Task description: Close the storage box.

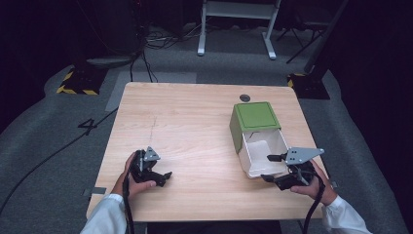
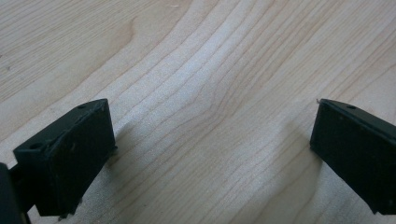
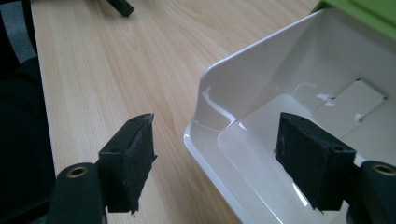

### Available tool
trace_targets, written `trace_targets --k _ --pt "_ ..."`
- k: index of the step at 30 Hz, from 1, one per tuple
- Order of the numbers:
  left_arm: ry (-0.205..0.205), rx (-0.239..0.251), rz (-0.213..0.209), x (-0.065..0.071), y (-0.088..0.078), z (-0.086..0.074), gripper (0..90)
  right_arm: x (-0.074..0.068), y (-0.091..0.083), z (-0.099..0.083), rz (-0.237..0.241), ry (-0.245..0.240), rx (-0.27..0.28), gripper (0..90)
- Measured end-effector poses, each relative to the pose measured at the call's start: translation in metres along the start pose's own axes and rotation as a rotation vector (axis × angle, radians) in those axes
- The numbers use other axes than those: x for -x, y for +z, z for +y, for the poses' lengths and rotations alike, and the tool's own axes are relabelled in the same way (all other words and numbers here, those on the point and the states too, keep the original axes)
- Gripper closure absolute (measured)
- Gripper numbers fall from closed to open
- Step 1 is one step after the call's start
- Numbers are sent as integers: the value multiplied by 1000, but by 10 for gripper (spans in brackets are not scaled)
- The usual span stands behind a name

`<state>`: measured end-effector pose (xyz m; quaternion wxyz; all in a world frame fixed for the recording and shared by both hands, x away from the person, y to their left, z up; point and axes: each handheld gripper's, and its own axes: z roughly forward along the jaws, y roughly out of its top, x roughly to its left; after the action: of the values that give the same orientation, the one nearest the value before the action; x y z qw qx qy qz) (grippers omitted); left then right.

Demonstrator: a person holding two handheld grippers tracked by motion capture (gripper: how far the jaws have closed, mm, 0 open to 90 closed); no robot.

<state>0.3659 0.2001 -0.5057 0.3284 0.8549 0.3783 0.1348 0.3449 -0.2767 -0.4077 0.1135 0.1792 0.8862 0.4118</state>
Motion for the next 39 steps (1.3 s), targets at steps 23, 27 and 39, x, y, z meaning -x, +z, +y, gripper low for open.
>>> trace_targets --k 23,27,39 --pt "0 1 0 0 0 0 1 5 48 -28 22 -4 -139 480" --pt "-1 1 0 0 0 0 1 9 49 -35 1 -3 -161 491" --pt "0 0 -1 0 0 0 1 22 48 -38 -47 -15 -172 500"
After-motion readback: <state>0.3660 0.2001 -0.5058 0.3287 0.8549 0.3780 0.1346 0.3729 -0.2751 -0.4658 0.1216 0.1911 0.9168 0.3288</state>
